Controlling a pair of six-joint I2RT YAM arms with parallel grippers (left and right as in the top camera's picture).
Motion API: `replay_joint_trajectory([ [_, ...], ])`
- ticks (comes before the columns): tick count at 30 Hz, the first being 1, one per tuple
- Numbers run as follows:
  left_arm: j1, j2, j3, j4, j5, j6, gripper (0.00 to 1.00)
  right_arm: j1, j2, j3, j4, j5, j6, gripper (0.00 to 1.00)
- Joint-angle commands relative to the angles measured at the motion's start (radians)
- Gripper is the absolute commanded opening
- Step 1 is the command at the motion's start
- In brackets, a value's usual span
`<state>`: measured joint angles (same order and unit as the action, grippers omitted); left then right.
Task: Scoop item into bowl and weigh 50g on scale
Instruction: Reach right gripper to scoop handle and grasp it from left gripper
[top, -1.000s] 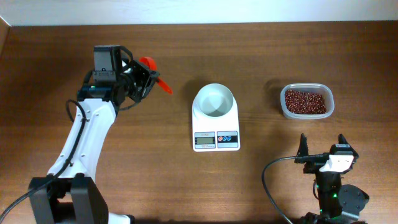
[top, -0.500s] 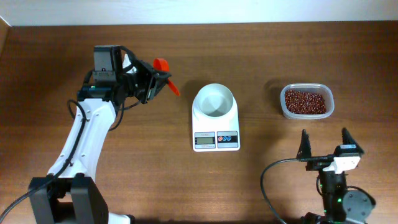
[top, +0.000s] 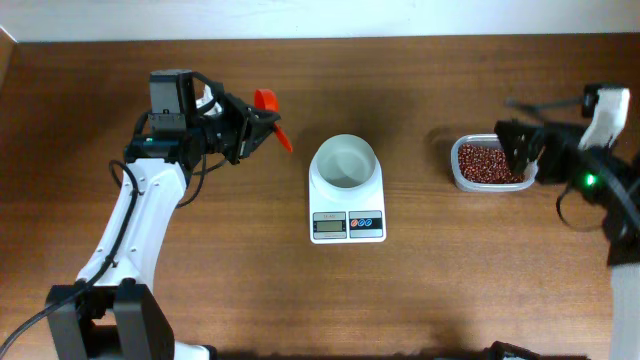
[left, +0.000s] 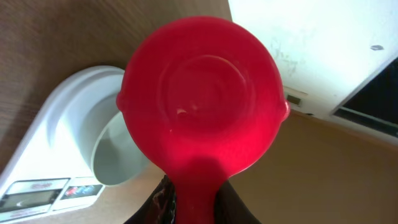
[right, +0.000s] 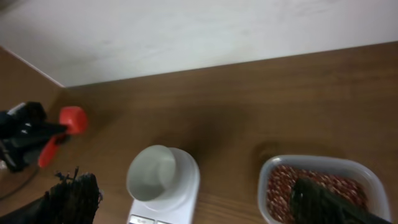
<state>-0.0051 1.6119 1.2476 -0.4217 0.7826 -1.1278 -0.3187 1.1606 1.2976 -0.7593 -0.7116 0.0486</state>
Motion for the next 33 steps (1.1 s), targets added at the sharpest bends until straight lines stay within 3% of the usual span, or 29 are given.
replay_joint_trajectory([
  [1,0.005,-0.012,0.010,0.003,0.041,-0.121,0.00,0.005,0.089,0.062,-0.019,-0.192,-0.003,0.99],
  [4,0.005,-0.012,0.010,0.010,0.040,-0.208,0.00,0.005,0.160,0.062,-0.056,-0.281,-0.003,0.99],
  [5,0.005,-0.012,0.010,0.010,0.041,-0.236,0.00,0.006,0.176,0.062,-0.075,-0.285,-0.003,0.75],
  [6,0.005,-0.012,0.010,0.009,0.041,-0.249,0.00,0.009,0.183,0.062,-0.090,-0.261,-0.003,0.62],
  [9,0.005,-0.012,0.010,0.009,0.041,-0.249,0.00,0.074,0.181,0.062,-0.111,-0.170,-0.003,0.49],
  [18,-0.033,-0.011,0.010,0.009,0.040,-0.296,0.00,0.510,0.184,0.062,-0.003,0.150,0.227,0.60],
  [22,-0.081,-0.011,0.010,-0.005,0.063,-0.485,0.00,0.674,0.200,0.062,0.068,0.327,0.256,0.66],
  [25,-0.116,-0.011,0.010,-0.005,0.075,-0.557,0.00,0.755,0.236,0.062,0.113,0.376,0.256,0.67],
  [28,-0.137,-0.011,0.010,-0.005,0.076,-0.562,0.04,0.834,0.269,0.062,0.201,0.377,0.214,0.68],
  [33,-0.139,-0.012,0.010,-0.005,0.098,-0.562,0.00,0.887,0.314,0.062,0.259,0.437,0.192,0.69],
])
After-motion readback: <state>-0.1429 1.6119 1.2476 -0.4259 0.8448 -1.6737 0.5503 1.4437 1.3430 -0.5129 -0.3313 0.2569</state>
